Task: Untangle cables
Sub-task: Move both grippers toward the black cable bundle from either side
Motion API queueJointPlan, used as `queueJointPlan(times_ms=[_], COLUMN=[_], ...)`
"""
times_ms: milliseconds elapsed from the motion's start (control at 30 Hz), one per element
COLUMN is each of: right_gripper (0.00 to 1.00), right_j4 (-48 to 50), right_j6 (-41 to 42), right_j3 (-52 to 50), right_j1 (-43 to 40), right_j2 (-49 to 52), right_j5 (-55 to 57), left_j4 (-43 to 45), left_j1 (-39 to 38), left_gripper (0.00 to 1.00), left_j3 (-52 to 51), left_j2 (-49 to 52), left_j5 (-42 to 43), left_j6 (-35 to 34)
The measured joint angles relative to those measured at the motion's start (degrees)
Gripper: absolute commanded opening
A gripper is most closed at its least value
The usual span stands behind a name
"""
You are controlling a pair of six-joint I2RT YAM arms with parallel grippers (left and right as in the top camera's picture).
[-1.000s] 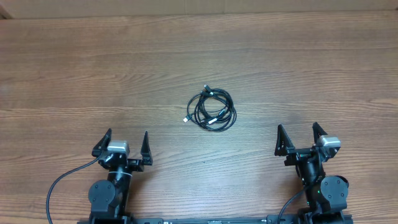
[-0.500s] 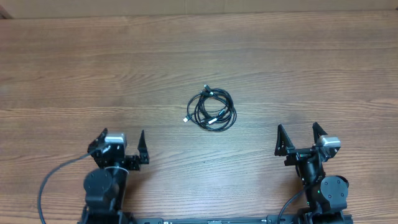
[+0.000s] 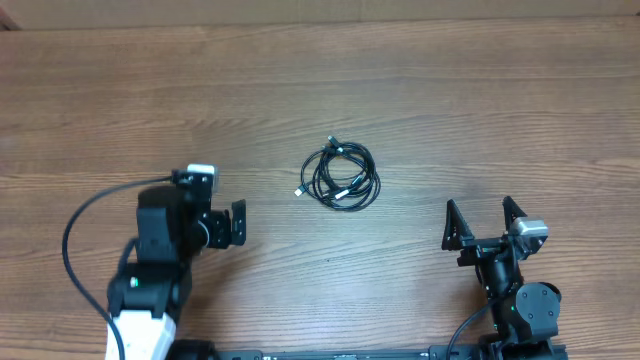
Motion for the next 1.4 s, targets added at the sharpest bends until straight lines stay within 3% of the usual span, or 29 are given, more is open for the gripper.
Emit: queueJointPlan(times_ms=[133,367,567,800,967,1167,1400], right_gripper=[1.00,1.00,1.00,1.00,1.00,1.00,1.00], right_j4=[0.02,-3.63,-9.03,-16.48,-28.20,-34.05,-29.68], right_j6=[3.65,6.88,7.17,7.10,6.08,3.50,3.10], right_j3=[0.00,0.46,7.54,20.61,35.43,51.63,55.08], right_j1=[0.00,0.00,0.00,0.00,0.00,0.00,0.00], right_j2=[0.00,2.67,15.67,36.22,53.51,67.52,68.81], right_j5=[-0.04,-3.56,-4.48,-5.75,-7.76,-11.37,-18.91], left_j4=[-5.09,-4.57,-2.05,1.46,2.03,9.75,3.76], left_j1=[0.00,0.02,0.02,0.04,0.07,-2.45,-9.25], left_gripper=[1.00,1.00,0.99,1.00,0.98,1.00,1.00], left_j3=[6.71,8.44,8.46,8.52,8.55,9.03,17.94], left_j2=[6.21,10.71,14.91,17.35,18.47,18.78,22.95], left_j5=[0.66,1.18,1.27,1.29,2.29,6.01,7.17], left_j6=[-0.02,-0.96,-8.44,-24.37,-32.15,-26.14,-14.05])
